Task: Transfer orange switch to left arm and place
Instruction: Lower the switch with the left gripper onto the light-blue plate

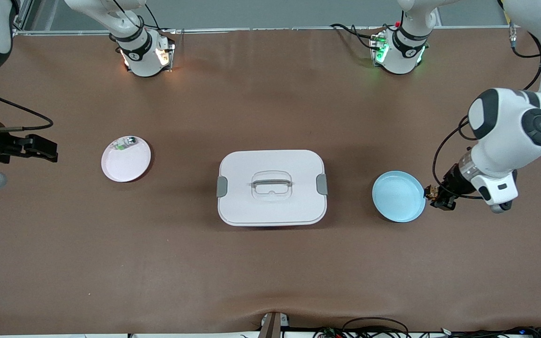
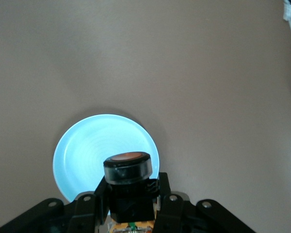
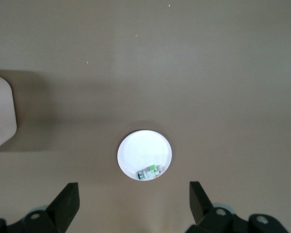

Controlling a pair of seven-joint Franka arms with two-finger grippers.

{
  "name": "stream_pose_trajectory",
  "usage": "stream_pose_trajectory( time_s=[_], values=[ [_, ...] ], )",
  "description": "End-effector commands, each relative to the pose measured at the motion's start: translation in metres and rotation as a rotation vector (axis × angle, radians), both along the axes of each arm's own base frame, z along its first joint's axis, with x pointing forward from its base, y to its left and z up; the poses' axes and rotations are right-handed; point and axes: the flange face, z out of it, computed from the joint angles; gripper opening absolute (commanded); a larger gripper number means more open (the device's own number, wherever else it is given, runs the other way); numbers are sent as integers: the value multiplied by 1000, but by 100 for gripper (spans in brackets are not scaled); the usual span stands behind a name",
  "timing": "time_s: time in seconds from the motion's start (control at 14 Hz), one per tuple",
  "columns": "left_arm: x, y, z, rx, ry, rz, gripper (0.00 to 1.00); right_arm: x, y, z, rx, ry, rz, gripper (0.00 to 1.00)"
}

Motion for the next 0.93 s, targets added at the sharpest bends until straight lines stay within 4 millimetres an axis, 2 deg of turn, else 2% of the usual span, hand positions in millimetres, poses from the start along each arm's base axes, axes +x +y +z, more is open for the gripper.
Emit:
stream_pose_trajectory(
  time_s=[0.0, 0.07, 0.36, 0.57, 0.72, 0.86],
  values=[
    [2, -7, -18, 52, -9, 103, 0, -1, -40, 0, 64, 15, -40, 100],
    [2, -7, -27, 57, 1, 145, 0, -1, -57, -3, 75, 19, -48, 100],
    [2, -10, -53, 50, 34, 172, 0, -3, -72, 0, 57, 15, -79, 100],
    [-5, -19, -80, 41, 80, 189, 0, -3, -97, -3, 118, 15, -107, 100],
    [-16, -24, -93, 40, 98, 183, 0, 1, -94, -1, 118, -19, -97, 100],
    [-26, -29, -110, 25, 96, 171, 0, 2, -78, 7, 78, -54, -79, 100]
  ],
)
